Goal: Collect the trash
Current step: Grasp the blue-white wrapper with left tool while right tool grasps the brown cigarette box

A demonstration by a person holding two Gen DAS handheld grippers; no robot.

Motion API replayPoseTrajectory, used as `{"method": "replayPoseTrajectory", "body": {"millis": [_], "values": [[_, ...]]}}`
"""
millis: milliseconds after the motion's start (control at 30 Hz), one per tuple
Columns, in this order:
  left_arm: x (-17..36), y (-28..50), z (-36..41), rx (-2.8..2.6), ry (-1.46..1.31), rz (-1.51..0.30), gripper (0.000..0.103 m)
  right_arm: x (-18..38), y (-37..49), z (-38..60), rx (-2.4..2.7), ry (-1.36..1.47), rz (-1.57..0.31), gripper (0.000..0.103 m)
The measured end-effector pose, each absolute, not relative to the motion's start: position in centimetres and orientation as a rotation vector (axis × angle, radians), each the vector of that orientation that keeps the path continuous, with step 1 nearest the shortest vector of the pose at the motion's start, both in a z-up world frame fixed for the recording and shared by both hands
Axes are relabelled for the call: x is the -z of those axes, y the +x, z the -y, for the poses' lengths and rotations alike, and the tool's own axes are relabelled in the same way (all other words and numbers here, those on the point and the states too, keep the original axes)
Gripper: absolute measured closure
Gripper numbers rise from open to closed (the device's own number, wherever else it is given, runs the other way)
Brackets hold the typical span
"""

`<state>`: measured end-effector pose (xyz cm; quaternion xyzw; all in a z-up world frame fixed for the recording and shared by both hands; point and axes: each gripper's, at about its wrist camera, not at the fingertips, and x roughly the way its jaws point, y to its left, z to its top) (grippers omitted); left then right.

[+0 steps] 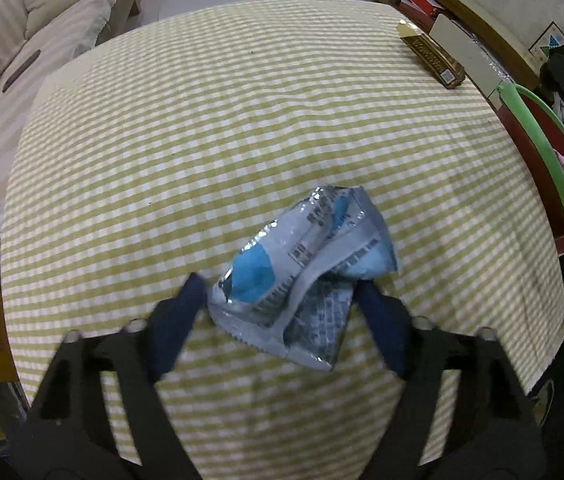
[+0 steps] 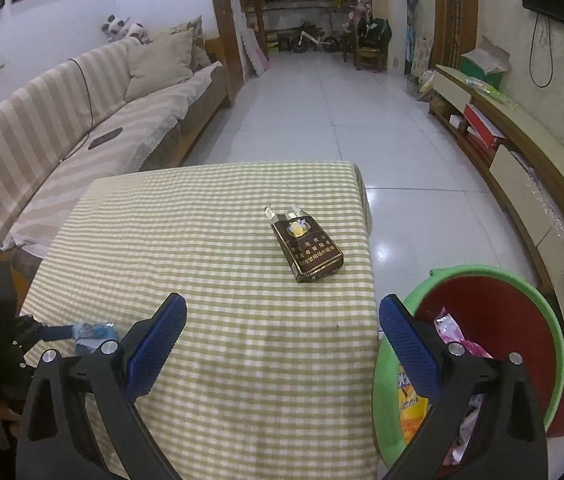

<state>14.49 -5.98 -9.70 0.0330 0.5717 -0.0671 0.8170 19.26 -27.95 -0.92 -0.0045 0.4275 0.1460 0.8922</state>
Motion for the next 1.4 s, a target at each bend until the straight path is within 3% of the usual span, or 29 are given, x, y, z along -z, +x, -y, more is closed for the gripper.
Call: {"method": "replayPoseTrajectory", "body": {"millis": [67, 100, 233, 300, 400, 800, 1100, 1167, 1400], "values": [[9.6, 14.9, 5.7, 0.145, 0.053, -1.209, 0.037, 1.7, 20.6, 27.5, -0.303, -0.014, -0.898, 0.009], [9.6, 15.2, 5.4, 0.143, 0.043, -1.205, 0.045, 2.0, 21.2, 27.3, -0.304, -0.015, -0.902, 0.009], [9.0, 16.1, 3.0, 0.095, -0.025, -1.18, 0.051, 3.3, 23.6, 26.3, -0.299, -0.046, -0.914, 0.009], [8.7, 16.3, 1.8, 0.072, -0.049, -1.168, 0.062, 4.0, 25.0, 26.0, -0.295, -0.062, -0.919, 0.009], [8.2, 16.7, 0.6, 0.046, -0.072, -1.157, 0.065, 5.1, 26.7, 25.8, -0.285, -0.082, -0.932, 0.009], [8.0, 18.5, -0.2, 0.035, -0.113, -1.154, 0.067, 8.2, 30.2, 25.3, -0.287, -0.13, -0.989, 0.015], [7.8, 18.5, -0.2, 0.048, -0.114, -1.152, 0.067, 9.1, 30.6, 24.5, -0.266, -0.167, -1.041, 0.039], [7.7, 18.5, -0.2, 0.054, -0.114, -1.155, 0.067, 8.9, 30.3, 24.3, -0.26, -0.172, -1.043, 0.048], [6.8, 17.7, -0.2, 0.059, -0.114, -1.136, 0.067, 8.4, 28.9, 23.7, -0.286, -0.177, -1.052, 0.056]]}}
